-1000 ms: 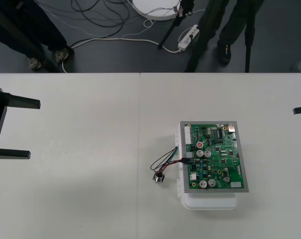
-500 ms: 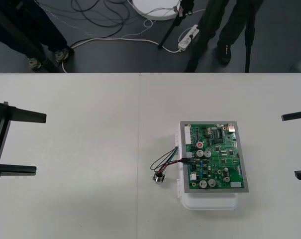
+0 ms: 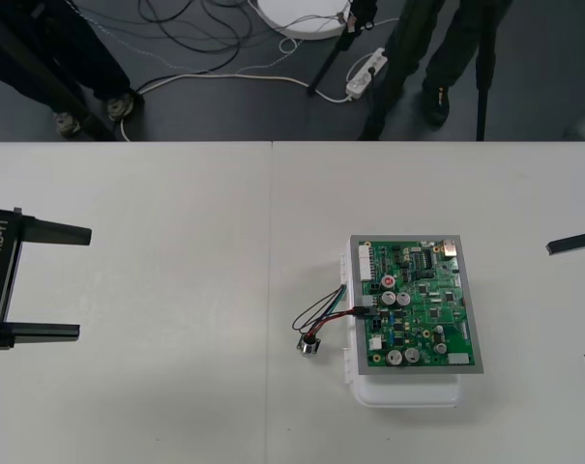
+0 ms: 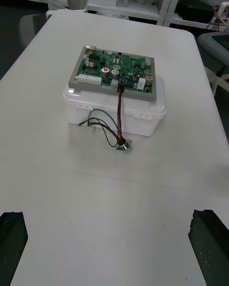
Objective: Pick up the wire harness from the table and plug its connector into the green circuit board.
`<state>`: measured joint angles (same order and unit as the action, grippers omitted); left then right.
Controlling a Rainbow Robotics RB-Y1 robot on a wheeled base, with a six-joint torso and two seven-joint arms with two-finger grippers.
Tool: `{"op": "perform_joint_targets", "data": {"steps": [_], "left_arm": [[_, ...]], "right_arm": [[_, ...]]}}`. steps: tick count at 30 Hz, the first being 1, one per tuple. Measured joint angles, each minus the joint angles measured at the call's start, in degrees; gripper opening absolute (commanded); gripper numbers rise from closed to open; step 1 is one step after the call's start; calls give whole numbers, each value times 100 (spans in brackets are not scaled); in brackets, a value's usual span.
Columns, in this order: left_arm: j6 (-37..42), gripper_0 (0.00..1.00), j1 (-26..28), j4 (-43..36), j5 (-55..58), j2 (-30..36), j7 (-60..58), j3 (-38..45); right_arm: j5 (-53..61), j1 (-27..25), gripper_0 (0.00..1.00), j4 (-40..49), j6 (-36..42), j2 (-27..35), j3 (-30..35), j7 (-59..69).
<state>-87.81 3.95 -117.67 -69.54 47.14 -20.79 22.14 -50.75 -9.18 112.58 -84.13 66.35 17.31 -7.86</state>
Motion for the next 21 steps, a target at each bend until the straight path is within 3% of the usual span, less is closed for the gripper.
{"op": "perform_joint_targets", "data": {"steps": [21], "left_arm": [[-4,100,0,6,-306,0,448,33]], "right_arm": [[38,-9,100,-39,93,0,0,640]]}}
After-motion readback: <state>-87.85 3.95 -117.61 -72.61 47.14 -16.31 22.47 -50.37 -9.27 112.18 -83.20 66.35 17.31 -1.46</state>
